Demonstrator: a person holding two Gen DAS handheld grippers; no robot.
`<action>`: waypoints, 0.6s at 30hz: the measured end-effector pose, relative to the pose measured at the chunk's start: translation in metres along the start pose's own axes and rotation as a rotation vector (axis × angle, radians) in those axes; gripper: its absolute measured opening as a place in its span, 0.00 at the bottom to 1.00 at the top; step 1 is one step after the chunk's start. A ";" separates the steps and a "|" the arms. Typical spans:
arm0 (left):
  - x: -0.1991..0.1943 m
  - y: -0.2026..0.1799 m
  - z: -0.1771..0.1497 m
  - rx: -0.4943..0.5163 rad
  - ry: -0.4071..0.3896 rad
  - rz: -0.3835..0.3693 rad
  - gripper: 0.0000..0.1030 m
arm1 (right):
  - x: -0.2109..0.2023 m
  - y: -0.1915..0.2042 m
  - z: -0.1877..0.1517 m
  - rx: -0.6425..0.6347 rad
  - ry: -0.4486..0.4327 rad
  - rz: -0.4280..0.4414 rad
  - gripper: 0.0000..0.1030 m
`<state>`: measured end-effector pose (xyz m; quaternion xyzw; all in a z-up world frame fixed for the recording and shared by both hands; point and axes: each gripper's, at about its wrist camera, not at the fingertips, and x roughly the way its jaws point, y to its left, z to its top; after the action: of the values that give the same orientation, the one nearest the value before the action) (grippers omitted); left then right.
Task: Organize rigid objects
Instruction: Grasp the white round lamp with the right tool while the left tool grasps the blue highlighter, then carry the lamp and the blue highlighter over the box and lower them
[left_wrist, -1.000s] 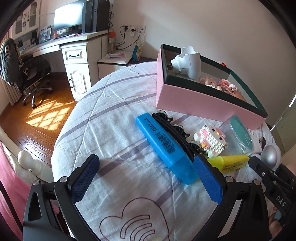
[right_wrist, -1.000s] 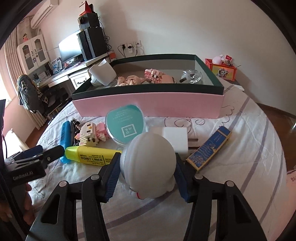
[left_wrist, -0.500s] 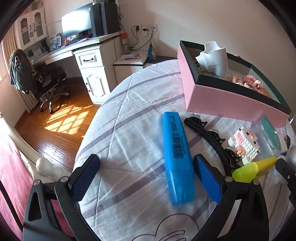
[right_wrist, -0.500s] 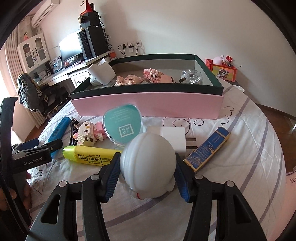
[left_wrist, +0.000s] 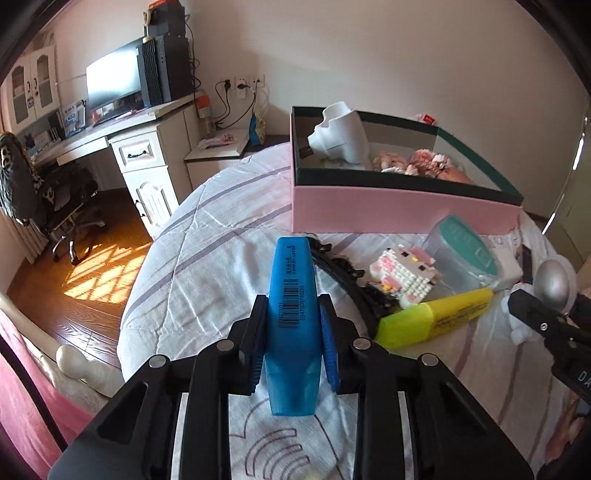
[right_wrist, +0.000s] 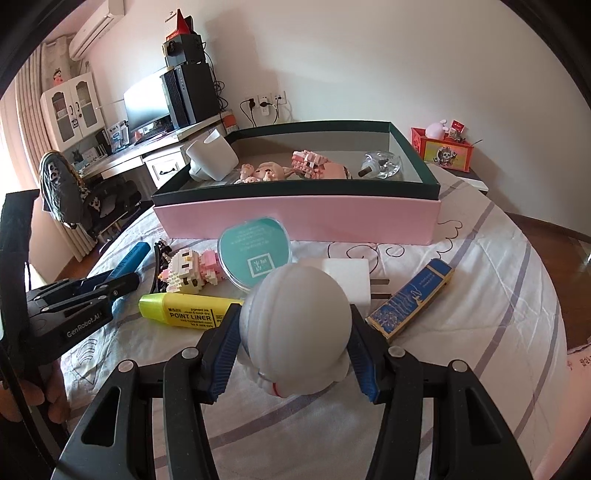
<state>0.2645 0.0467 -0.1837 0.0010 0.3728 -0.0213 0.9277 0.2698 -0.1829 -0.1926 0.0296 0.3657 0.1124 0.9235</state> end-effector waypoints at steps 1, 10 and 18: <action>-0.009 -0.005 0.000 0.004 -0.017 -0.016 0.26 | -0.004 0.000 -0.001 0.006 -0.008 0.002 0.54; -0.089 -0.049 0.004 0.053 -0.153 -0.095 0.26 | -0.067 0.010 0.000 0.001 -0.150 0.024 0.54; -0.153 -0.070 0.007 0.099 -0.296 -0.082 0.26 | -0.136 0.029 0.007 -0.055 -0.295 0.017 0.54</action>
<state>0.1567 -0.0169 -0.0721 0.0285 0.2305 -0.0774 0.9696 0.1727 -0.1853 -0.0930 0.0237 0.2226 0.1247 0.9666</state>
